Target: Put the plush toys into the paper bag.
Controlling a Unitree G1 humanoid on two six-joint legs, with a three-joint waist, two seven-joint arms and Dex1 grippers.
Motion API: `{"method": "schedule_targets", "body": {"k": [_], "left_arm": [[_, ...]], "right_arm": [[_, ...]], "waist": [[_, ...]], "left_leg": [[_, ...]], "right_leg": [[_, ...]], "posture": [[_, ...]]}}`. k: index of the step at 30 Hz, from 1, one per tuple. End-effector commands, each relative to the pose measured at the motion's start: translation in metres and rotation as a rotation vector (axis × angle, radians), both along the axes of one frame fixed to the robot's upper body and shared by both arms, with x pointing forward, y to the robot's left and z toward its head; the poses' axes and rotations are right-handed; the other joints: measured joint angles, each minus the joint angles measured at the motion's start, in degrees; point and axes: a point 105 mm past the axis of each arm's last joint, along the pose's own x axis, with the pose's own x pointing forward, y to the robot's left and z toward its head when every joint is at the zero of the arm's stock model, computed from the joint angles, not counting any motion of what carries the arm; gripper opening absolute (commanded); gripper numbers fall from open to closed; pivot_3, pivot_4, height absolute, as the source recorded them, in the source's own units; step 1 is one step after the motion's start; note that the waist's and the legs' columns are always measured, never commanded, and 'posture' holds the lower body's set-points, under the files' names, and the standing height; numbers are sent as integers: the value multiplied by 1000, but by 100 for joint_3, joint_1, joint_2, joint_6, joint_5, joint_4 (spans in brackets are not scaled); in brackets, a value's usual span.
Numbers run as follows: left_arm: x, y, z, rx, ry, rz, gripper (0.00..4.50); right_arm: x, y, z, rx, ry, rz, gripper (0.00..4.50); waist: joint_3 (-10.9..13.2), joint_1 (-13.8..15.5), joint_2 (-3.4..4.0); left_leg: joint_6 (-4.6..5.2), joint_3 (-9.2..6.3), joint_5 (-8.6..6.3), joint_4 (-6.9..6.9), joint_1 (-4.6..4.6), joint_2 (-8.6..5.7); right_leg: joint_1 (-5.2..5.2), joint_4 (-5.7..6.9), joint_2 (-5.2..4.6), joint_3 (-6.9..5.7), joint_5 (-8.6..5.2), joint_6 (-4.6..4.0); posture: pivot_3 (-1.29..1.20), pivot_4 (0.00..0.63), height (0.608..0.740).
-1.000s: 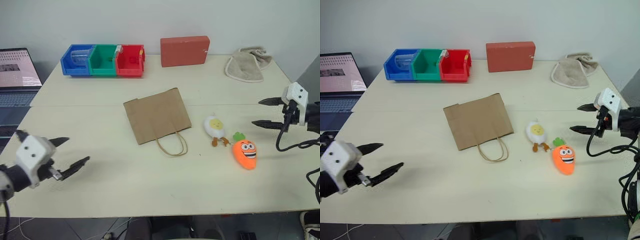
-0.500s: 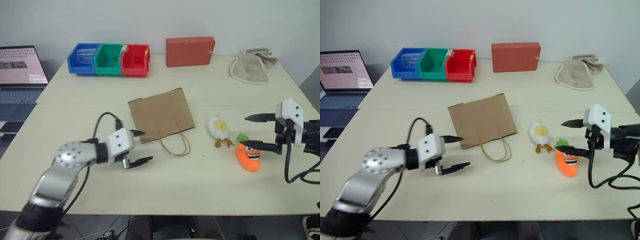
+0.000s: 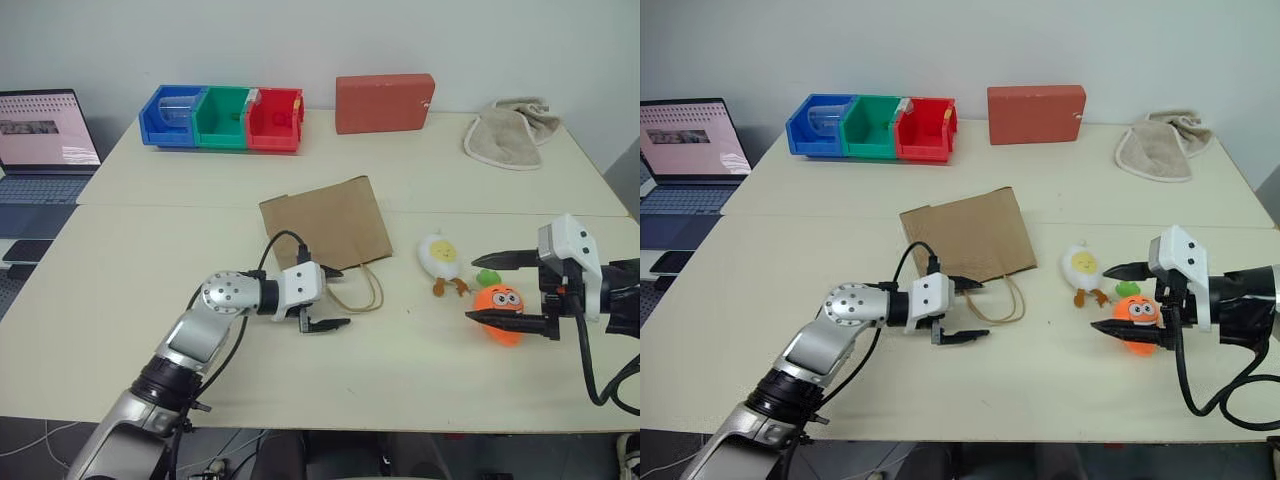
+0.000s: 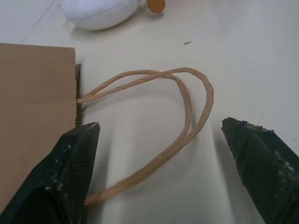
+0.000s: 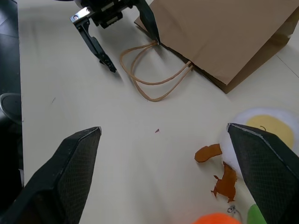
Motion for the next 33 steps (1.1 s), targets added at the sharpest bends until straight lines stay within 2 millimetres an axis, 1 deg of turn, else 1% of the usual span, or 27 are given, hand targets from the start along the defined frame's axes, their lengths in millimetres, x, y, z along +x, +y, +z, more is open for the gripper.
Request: {"method": "schedule_targets", "body": {"k": [1, 5, 11, 16, 18, 19, 22, 24, 25, 26, 28, 30, 33], "left_arm": [[4, -6, 10, -18, -49, -32, 3286], [1, -8, 11, -32, -23, -68, 2045], [-1, -7, 9, -24, 6, -100, 20], [2, -10, 12, -30, 2, -105, 20], [0, -11, 15, -25, 1, -129, 20], [0, -10, 20, -29, 3, -136, 20], [4, -7, 43, -64, 1, -140, 20], [7, -6, 70, -136, 13, -137, 20], [8, -6, 81, -162, 21, -141, 20], [8, -6, 93, -201, 38, -144, 6], [6, -6, 115, -273, 79, -159, 0], [4, -5, 132, -330, 115, -172, 0], [1, -4, 149, -387, 158, -190, 0]], "right_arm": [[-8, 5, 10, 4, -30, 19, 4500], [-14, 10, 7, 18, -4, 24, 4500], [-17, 14, 6, 26, 7, 28, 4500], [-19, 25, 6, 46, -30, 51, 4500], [-14, 27, 6, 53, -61, 34, 4500], [-12, 28, 7, 63, -79, 21, 4500], [-11, 35, 9, 102, -87, 20, 4500], [-12, 41, 9, 129, -85, 32, 4500], [-11, 43, 10, 141, -87, 37, 4500], [-11, 46, 10, 159, -82, 35, 4332], [-17, 54, 7, 181, -49, 66, 3916], [-17, 62, 4, 197, -39, 77, 3186], [-7, 74, 0, 219, -52, 57, 2068]], "waist": [[0, 8, 0], [0, 6, 0], [0, 6, 0], [-1, 7, -2], [-1, 4, -2], [-1, 3, -2], [-1, 7, -2], [0, 7, -2], [1, 7, -4], [0, 3, -4], [0, 0, -3], [0, -2, -3], [0, -29, -3]], "left_leg": [[0, -2, 0, 0, -1, 0], [0, -4, 0, 0, -3, -1], [0, -4, 0, 0, -4, -1], [0, -5, 0, 1, -4, -1], [0, -5, 0, 1, -5, -1], [0, -5, 0, 1, -6, -1], [0, -6, 0, 1, -6, 0], [0, -11, 0, 2, -10, 0], [0, -13, 0, 2, -13, -1], [0, -14, 0, 4, -18, 0], [0, -15, 0, 6, -23, 0], [0, -21, 0, 5, -24, 0], [0, -23, 0, 4, -22, 2]], "right_leg": [[0, 0, 0, -2, 0, 0], [0, -1, 0, -3, 1, 2], [0, -2, 0, -3, 1, 1], [0, -1, 0, -4, 1, 2], [0, -3, 0, -3, 1, 3], [0, -3, 0, -3, 1, 3], [0, -1, 1, -4, 1, 3], [-1, -2, 2, -8, 1, 3], [-1, -2, 2, -9, 1, 3], [-3, -2, 3, -10, 1, 3], [-6, -2, 4, -11, 2, 4], [-6, -2, 5, -13, 2, 5], [-7, 0, 10, -14, 2, 5]], "posture": [[0, 150, 740], [0, 150, 740], [0, 150, 740], [0, 150, 740], [0, 150, 740], [0, 150, 740], [0, 150, 740], [0, 150, 740], [0, 150, 740], [0, 150, 740], [0, 150, 740], [0, 150, 740], [0, 150, 740]]}}
